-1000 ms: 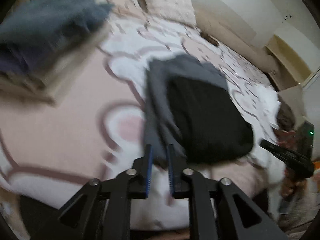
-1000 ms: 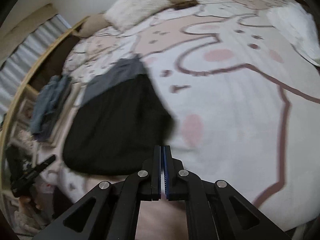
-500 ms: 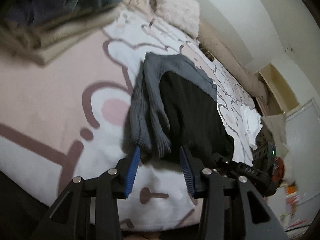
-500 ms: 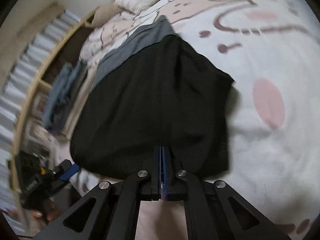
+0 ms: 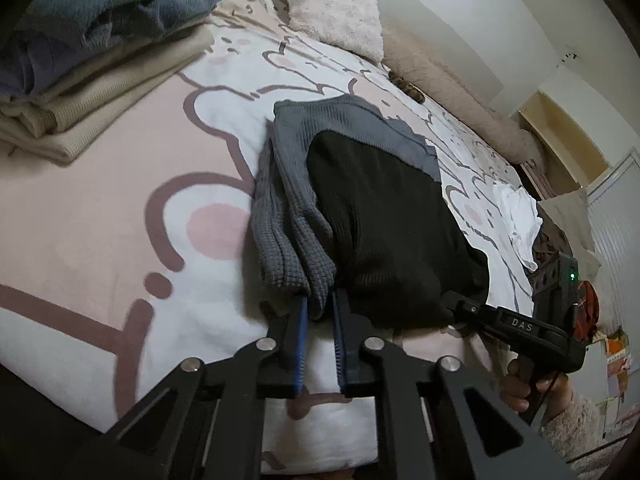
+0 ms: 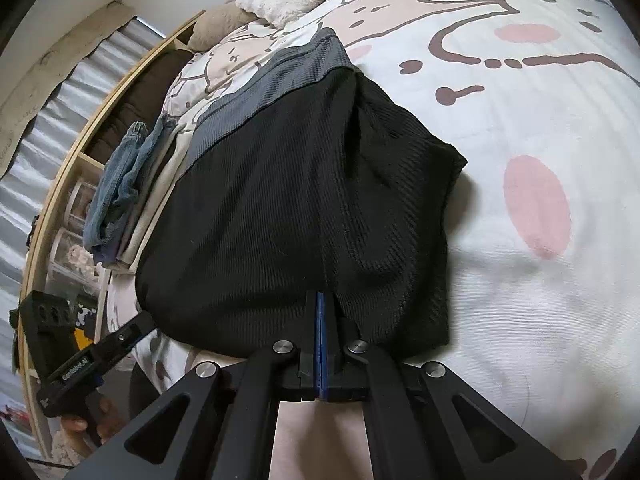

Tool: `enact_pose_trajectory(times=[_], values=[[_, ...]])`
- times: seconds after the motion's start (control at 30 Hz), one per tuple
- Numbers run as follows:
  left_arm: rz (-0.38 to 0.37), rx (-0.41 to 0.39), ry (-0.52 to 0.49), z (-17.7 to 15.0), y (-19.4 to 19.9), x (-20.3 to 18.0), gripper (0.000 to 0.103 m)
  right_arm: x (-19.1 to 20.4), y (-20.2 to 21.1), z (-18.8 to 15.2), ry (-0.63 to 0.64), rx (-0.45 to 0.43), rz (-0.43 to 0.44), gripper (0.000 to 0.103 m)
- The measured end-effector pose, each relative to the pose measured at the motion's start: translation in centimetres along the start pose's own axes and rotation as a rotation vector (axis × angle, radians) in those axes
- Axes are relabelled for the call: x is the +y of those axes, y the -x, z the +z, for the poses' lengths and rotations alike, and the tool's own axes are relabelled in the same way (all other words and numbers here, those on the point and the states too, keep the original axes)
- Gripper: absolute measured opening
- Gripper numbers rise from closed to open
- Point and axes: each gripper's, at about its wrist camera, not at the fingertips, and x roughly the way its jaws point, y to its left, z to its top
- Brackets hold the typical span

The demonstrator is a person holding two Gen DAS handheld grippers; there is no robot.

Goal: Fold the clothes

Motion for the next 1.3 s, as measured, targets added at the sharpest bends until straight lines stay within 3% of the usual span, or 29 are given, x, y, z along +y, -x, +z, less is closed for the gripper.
enact_pose_trajectory(times=[0.1, 0.27, 0.47, 0.63, 0.67, 0.7, 0.77, 1.03, 1.1, 1.3], values=[[0.045, -0.028, -0.032, 0.4, 0.9, 0.5, 0.001, 0.2, -0.1, 0.0, 0.018, 0.000, -0.015, 0.000], [0.110, -0.062, -0.044, 1.3, 2.3, 2.1, 0.001, 0.3, -0.1, 0.1, 0.028, 0.002, -0.024, 0.000], [-0.037, -0.059, -0.040, 1.3, 4.1, 1.2, 0.001, 0.1, -0.2, 0.1, 0.022, 0.004, -0.016, 0.000], [-0.029, -0.023, -0.053, 1.0, 1.7, -0.8, 0.003, 0.1, -0.2, 0.1, 0.020, 0.005, -0.011, 0.000], [-0.016, -0.014, -0.056, 0.9, 1.1, -0.9, 0.009, 0.1, -0.2, 0.1, 0.019, 0.005, -0.009, 0.000], [-0.003, -0.005, -0.060, 0.9, 0.6, -1.1, 0.023, 0.1, -0.2, 0.1, 0.021, 0.006, -0.008, 0.000], [0.024, -0.002, -0.054, 0.8, -0.1, -1.0, 0.036, 0.1, -0.2, 0.1, 0.022, 0.006, -0.008, 0.000], [0.026, -0.010, -0.059, 0.7, 0.0, -0.8, 0.035, 0.0, -0.3, 0.2, 0.014, 0.010, 0.004, 0.000], [0.036, -0.022, -0.070, 0.8, 0.3, -1.0, 0.026, 0.0, -0.3, 0.2, 0.012, 0.010, 0.006, 0.000], [0.044, -0.029, -0.088, 1.0, 0.4, -1.5, 0.020, 0.1, -0.3, 0.1, 0.012, 0.009, 0.008, 0.000]])
